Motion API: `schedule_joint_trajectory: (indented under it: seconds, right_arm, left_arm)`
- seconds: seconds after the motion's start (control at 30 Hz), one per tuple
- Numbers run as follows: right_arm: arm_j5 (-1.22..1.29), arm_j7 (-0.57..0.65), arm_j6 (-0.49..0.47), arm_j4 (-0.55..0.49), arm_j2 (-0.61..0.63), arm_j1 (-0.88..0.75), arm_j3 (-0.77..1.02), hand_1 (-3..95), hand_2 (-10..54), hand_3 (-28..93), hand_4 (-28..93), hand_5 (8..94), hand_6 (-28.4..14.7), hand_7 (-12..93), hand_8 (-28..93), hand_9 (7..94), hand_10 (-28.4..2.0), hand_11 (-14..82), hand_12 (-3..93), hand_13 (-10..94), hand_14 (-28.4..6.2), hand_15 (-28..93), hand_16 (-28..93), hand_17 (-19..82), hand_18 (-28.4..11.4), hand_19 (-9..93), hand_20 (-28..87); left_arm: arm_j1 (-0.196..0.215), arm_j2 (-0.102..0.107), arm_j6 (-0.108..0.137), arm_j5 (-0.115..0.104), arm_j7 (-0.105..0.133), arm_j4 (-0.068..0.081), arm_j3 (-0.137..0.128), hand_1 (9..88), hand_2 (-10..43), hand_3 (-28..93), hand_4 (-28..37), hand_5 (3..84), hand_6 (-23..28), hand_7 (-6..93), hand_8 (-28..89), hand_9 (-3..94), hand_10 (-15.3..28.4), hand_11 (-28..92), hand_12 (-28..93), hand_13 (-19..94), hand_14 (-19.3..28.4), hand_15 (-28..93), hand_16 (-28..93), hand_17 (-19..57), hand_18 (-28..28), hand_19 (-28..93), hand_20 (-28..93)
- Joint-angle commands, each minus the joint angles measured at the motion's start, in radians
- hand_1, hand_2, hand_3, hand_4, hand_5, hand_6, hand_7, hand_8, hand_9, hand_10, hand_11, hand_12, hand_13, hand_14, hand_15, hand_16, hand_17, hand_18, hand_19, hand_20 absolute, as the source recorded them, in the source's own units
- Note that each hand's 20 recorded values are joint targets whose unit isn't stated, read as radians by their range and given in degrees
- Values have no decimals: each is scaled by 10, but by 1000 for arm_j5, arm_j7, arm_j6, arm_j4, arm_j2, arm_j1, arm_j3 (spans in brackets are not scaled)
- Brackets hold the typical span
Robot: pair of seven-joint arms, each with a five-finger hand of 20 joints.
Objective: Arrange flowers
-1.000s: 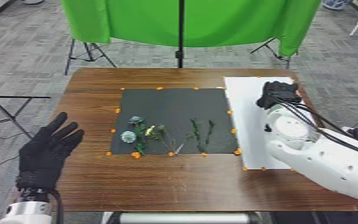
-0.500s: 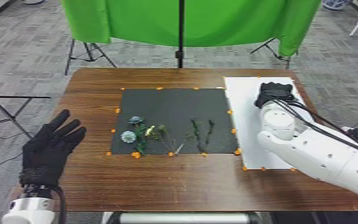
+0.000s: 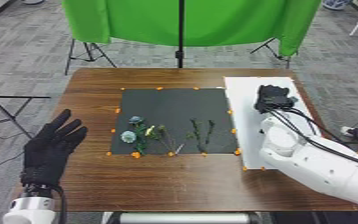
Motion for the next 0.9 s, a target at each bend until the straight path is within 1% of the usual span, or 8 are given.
schedule_joint_trajectory:
  seconds: [0.03, 0.17, 0.23, 0.27, 0.3, 0.5, 0.6, 0.9]
  right_arm:
    - [59, -113, 116, -208, -41, 46, 30, 563, -95, 696, -283, 871, 16, 181, 16, 928, -57, 182, 354, 758, -38, 671, 234, 307, -205, 887, 422]
    - [118, -180, 96, -292, -97, 6, 53, 561, -95, 700, -283, 871, 14, 178, 19, 928, -58, 182, 356, 758, -38, 671, 236, 306, -205, 888, 420]
    - [132, -199, 79, -322, -132, -29, 64, 560, -95, 701, -283, 872, 14, 176, 20, 927, -59, 181, 356, 757, -38, 671, 238, 306, -205, 889, 419]
    - [124, -211, 64, -331, -151, -59, 80, 560, -95, 701, -283, 872, 14, 175, 21, 927, -59, 181, 356, 756, -38, 671, 239, 304, -205, 889, 419]
    - [107, -219, 55, -331, -173, -73, 80, 560, -95, 701, -283, 872, 14, 175, 21, 927, -60, 181, 356, 756, -38, 671, 239, 303, -205, 889, 419]
    - [67, -232, 48, -313, -226, -109, 38, 553, -95, 708, -283, 867, 15, 174, 22, 921, -64, 185, 355, 750, -41, 673, 242, 298, -202, 888, 417]
    - [25, -219, 31, -299, -224, -123, 30, 542, -95, 718, -283, 864, 17, 176, 22, 918, -66, 193, 349, 749, -44, 676, 238, 294, -201, 889, 418]
    - [83, -237, -31, -305, -207, -176, 50, 512, -95, 723, -283, 846, 20, 183, 10, 888, -77, 273, 300, 730, -54, 713, 203, 283, -203, 884, 430]
  left_arm:
    - [7, -26, -16, 17, -17, 5, -3, 235, 75, 781, -265, 404, 99, 98, -89, 363, 211, 230, 105, 251, 284, 513, -89, -89, 284, 576, 102]
    - [13, -22, -9, 11, -5, 6, 2, 235, 75, 780, -265, 404, 98, 99, -89, 363, 210, 230, 104, 249, 284, 512, -89, -88, 284, 576, 102]
    - [15, -26, -11, 14, -7, 5, 0, 235, 75, 780, -266, 404, 98, 99, -89, 363, 210, 229, 104, 249, 284, 512, -89, -89, 284, 577, 101]
    - [13, -31, -13, 18, -17, 5, -2, 235, 75, 780, -266, 404, 98, 99, -89, 363, 210, 229, 105, 249, 284, 512, -89, -89, 284, 577, 101]
    - [17, -24, -8, 13, -7, 4, -1, 234, 75, 780, -266, 404, 98, 99, -89, 363, 210, 230, 105, 249, 284, 511, -89, -88, 284, 577, 101]
    - [0, -17, -6, 7, -9, 10, 11, 234, 75, 781, -266, 404, 99, 98, -89, 363, 210, 230, 105, 250, 284, 511, -89, -89, 284, 577, 100]
    - [-8, -33, -20, 22, -37, 11, 9, 234, 74, 782, -266, 404, 99, 98, -89, 364, 210, 230, 105, 250, 284, 512, -88, -89, 284, 577, 99]
    - [-10, -57, -30, 39, -63, 13, -3, 234, 75, 780, -266, 404, 99, 98, -88, 364, 210, 231, 104, 250, 284, 512, -89, -89, 284, 577, 98]
